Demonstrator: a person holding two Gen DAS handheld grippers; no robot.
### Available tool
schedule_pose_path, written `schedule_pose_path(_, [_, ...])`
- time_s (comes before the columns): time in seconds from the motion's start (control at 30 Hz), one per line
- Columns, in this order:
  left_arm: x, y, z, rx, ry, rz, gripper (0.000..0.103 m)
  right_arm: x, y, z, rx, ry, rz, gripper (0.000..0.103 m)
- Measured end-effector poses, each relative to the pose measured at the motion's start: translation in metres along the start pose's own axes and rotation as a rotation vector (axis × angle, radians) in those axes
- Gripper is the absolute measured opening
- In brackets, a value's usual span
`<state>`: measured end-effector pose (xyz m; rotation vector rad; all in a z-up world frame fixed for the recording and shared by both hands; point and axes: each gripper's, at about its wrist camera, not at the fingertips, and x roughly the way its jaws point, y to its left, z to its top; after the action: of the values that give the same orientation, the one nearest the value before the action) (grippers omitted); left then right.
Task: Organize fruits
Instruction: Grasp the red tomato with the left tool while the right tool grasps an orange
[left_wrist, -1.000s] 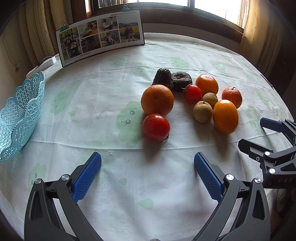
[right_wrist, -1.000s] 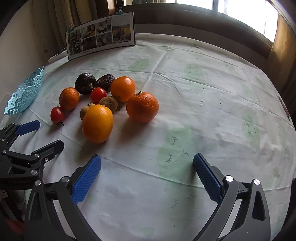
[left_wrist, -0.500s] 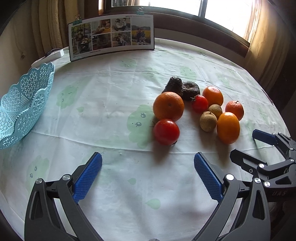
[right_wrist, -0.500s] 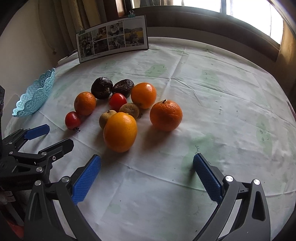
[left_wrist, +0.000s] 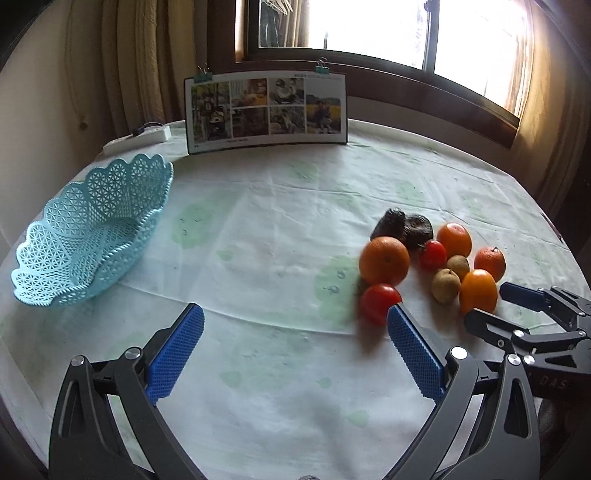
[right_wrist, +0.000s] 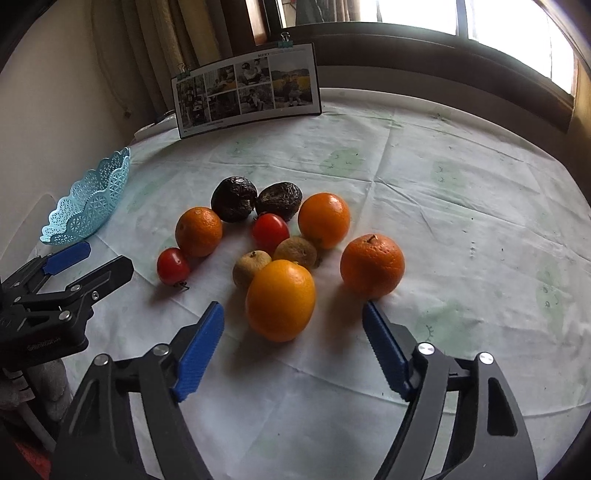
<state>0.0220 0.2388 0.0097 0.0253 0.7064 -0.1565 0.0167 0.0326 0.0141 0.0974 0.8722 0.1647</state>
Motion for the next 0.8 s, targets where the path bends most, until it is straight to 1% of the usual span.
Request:
schedule_pose_path(0.07, [-0.002, 0.001, 0.002, 0.004, -0.006, 0.006, 0.101, 0.004, 0.002, 0.003, -0.006, -0.003, 0.008, 0.069])
schedule_pose_path(0.13, [-0.002, 0.0, 0.003, 0.012, -0.007, 0.014, 0.101, 0.007, 0.005, 0.005, -0.02, -0.003, 0.012, 0.062])
schedule_pose_path(0.2, [0.0, -0.002, 0.004, 0.017, -0.002, 0.013, 0.101, 0.012, 0.005, 0.005, -0.021, 0.014, 0.014, 0.051])
schedule_pose_path(0.23, [0.001, -0.003, 0.005, 0.019, 0.001, 0.013, 0.101, 0.013, 0.005, 0.005, -0.018, 0.012, 0.013, 0.05])
schedule_pose_path(0.3, [0.002, -0.008, 0.005, 0.036, 0.004, 0.014, 0.101, 0.011, 0.004, 0.005, -0.018, 0.007, 0.022, 0.041])
schedule_pose_path(0.43, [0.006, -0.019, 0.008, 0.065, 0.013, -0.005, 0.1, 0.004, -0.001, 0.003, -0.021, -0.023, 0.012, 0.041])
schedule_pose_path(0.53, [0.012, -0.031, 0.009, 0.094, 0.033, -0.026, 0.091, -0.002, -0.004, 0.003, -0.023, -0.047, -0.005, 0.041])
schedule_pose_path(0.6, [0.016, -0.037, 0.009, 0.103, 0.043, -0.035, 0.088, -0.002, -0.006, 0.001, -0.021, -0.048, -0.001, 0.041])
schedule_pose_path(0.67, [0.021, -0.042, 0.01, 0.109, 0.055, -0.043, 0.078, -0.003, -0.009, 0.001, -0.01, -0.047, 0.014, 0.041])
schedule_pose_path(0.7, [0.024, -0.044, 0.01, 0.11, 0.064, -0.049, 0.075, -0.003, -0.01, 0.001, -0.006, -0.047, 0.019, 0.041])
schedule_pose_path(0.8, [0.029, -0.047, 0.009, 0.111, 0.088, -0.067, 0.058, -0.001, -0.012, 0.002, 0.003, -0.044, 0.035, 0.041])
